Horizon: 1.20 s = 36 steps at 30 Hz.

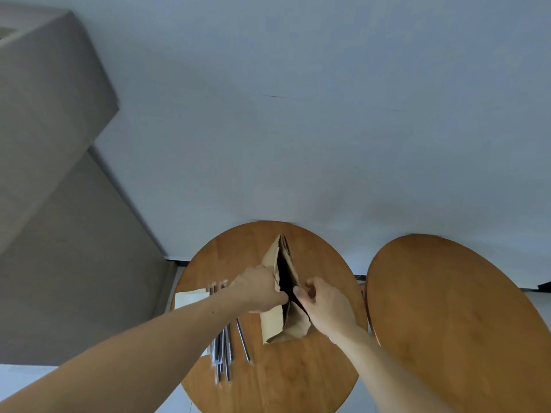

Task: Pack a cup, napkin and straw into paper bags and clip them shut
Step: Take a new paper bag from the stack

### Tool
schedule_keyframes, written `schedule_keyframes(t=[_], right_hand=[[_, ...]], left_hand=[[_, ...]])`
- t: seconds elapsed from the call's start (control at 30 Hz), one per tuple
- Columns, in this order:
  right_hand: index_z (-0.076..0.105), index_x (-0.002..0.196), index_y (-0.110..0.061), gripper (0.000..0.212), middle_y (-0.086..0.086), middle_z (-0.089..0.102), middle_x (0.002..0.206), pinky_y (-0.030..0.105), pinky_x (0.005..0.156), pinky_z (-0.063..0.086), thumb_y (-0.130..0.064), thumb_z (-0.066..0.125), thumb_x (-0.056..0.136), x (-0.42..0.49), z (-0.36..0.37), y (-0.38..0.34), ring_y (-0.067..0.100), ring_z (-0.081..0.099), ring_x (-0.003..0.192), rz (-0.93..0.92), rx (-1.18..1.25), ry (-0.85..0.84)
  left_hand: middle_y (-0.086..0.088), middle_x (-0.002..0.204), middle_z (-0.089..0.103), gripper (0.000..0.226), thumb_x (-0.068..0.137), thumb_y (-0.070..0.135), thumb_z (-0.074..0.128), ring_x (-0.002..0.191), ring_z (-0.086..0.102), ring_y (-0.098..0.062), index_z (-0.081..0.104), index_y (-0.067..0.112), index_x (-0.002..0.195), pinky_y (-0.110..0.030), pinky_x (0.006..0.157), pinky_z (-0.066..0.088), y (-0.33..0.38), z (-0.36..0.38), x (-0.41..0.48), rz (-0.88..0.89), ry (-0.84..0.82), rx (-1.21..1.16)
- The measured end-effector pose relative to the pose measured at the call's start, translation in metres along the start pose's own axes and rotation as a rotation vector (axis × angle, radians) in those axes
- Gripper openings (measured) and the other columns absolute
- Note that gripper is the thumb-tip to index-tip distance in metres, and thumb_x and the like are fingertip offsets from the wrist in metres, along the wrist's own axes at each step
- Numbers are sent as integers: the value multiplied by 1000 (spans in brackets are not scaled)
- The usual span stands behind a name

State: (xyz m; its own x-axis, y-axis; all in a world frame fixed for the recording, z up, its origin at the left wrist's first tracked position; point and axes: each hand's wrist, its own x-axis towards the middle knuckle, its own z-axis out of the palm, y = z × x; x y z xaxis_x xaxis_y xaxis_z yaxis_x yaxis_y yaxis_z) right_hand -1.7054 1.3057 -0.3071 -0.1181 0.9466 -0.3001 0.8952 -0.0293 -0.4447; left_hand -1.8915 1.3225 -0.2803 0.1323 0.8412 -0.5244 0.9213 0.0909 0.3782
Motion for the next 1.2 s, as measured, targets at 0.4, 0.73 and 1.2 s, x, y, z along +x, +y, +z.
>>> schedule_keyframes(t=[0.4, 0.73, 1.2], right_hand=[[48, 89, -26, 16, -12, 51, 70, 19, 45, 29, -39, 54, 96, 42, -8, 9, 3, 48, 58, 130, -157, -15], [47, 93, -30, 13, -14, 51, 71, 15, 46, 30, -40, 54, 94, 19, -31, 58, 5, 56, 62, 117, -152, -40], [28, 151, -31, 79, -6, 37, 154, 34, 106, 44, -48, 68, 85, 18, -68, 25, 20, 44, 136, -64, 41, -344]], left_hand=[[1, 75, 63, 23, 98, 35, 50, 65, 64, -12, 57, 19, 83, -24, 59, 55, 10, 10, 27, -367, 111, -62], [4, 56, 69, 44, 99, 45, 41, 48, 68, -6, 66, 16, 77, -21, 63, 58, -22, 16, 12, -422, 22, -93], [-1, 151, 42, 112, 56, 66, 76, 131, 46, -28, 25, 33, 150, -43, 107, 43, -14, -25, 8, -94, -226, -35]])
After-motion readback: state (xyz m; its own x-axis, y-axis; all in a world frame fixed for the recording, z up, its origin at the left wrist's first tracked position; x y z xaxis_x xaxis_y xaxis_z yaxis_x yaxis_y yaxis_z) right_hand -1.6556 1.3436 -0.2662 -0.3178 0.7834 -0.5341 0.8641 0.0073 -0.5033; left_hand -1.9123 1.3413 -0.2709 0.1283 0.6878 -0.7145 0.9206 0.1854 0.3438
